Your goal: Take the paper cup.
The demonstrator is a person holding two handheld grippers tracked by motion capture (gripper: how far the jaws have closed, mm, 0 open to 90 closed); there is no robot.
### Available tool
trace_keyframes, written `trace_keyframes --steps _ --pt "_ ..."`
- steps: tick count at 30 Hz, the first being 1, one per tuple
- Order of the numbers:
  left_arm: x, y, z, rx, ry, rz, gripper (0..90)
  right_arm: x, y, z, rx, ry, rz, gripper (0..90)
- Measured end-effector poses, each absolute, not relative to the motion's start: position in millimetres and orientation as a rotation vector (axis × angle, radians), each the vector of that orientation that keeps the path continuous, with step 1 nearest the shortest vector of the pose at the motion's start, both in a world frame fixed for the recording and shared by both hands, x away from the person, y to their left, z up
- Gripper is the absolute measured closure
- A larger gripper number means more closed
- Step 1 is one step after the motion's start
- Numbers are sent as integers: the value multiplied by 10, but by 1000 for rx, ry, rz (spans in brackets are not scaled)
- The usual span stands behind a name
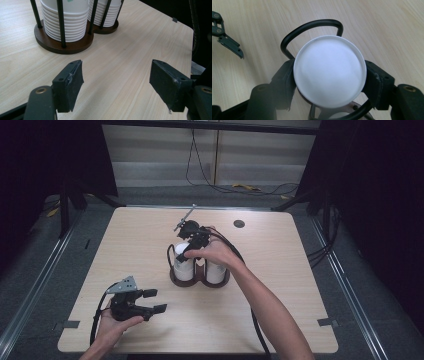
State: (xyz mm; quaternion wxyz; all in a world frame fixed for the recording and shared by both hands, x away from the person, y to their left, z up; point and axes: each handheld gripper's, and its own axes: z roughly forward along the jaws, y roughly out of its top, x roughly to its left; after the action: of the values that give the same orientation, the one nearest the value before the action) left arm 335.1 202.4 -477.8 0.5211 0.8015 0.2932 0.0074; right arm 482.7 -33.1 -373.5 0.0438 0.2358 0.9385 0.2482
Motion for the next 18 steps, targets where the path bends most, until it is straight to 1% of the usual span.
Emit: trace_keyframes --steps 18 --pt "3355 2024 -4779 1921 705 17 268 4830 -343 -3673 711 2857 775 354"
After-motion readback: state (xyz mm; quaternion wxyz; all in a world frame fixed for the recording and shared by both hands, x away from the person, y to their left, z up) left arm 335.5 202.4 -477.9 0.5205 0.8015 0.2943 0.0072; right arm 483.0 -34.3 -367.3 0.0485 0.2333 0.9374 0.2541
